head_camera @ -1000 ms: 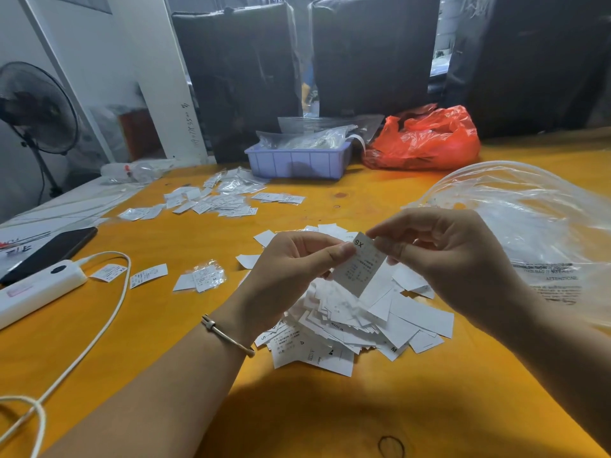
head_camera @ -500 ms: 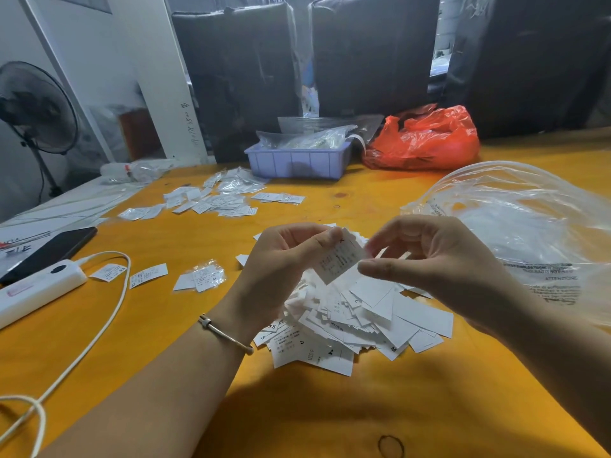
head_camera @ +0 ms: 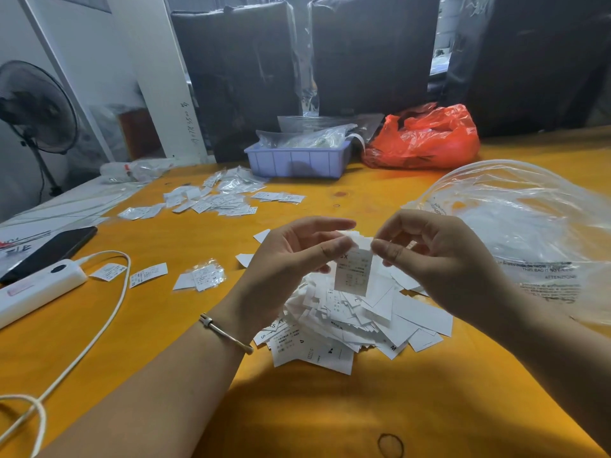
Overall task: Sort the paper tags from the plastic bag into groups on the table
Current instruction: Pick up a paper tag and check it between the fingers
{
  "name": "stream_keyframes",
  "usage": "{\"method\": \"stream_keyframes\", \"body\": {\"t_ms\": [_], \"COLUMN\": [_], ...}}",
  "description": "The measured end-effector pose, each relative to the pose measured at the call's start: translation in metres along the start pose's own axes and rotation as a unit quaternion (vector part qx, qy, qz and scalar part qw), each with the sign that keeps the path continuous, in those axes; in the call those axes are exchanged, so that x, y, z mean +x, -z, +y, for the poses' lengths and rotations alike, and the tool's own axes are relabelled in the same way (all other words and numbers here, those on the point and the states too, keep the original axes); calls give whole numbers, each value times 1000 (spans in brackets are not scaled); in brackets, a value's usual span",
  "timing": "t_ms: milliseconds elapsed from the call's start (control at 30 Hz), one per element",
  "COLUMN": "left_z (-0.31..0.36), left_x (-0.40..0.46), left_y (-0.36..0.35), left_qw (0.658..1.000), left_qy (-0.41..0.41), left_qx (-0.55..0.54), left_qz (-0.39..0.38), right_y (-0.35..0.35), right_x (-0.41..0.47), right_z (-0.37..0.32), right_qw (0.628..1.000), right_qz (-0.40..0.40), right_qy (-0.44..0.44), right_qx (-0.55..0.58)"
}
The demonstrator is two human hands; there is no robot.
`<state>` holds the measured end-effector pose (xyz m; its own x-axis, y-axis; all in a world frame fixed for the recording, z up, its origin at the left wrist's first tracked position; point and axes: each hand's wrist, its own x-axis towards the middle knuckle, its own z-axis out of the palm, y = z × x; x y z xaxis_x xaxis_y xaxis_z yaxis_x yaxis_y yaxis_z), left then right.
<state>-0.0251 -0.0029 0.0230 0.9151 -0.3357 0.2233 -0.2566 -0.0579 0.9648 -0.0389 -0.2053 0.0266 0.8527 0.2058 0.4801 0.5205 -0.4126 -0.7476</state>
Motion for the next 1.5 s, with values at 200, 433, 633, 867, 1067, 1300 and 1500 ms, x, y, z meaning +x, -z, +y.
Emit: {"method": "stream_keyframes", "body": {"t_ms": [200,433,633,867,1067,1300,1500], "left_z": [-3,-6,-6,15,12,-38,-42], "left_x": [0,1,2,10,5,-7,-1], "left_y": [1,2,3,28,98,141,137], "left_qw": [1000,1000,1000,992,951,882,817], "left_qy": [-12,-14,13,46,98,233,255], "left_qx": [16,-6,19,65,154,288,445], "left_qz": [1,-17,-2,101,250,291,263], "right_y": [0,0,-1,-6,-13,-25,-27], "right_x": [0,0,2,-1,-2,-6,-3], "right_z": [-1,0,8,18,18,26,32], "right_qw": [1000,997,989,991,995,988,971], "right_qz": [14,19,13,-24,-41,-10,-72], "right_qy": [10,-8,-45,-75,-58,38,34], "right_qx": [-13,76,144,109,72,-147,-224]}}
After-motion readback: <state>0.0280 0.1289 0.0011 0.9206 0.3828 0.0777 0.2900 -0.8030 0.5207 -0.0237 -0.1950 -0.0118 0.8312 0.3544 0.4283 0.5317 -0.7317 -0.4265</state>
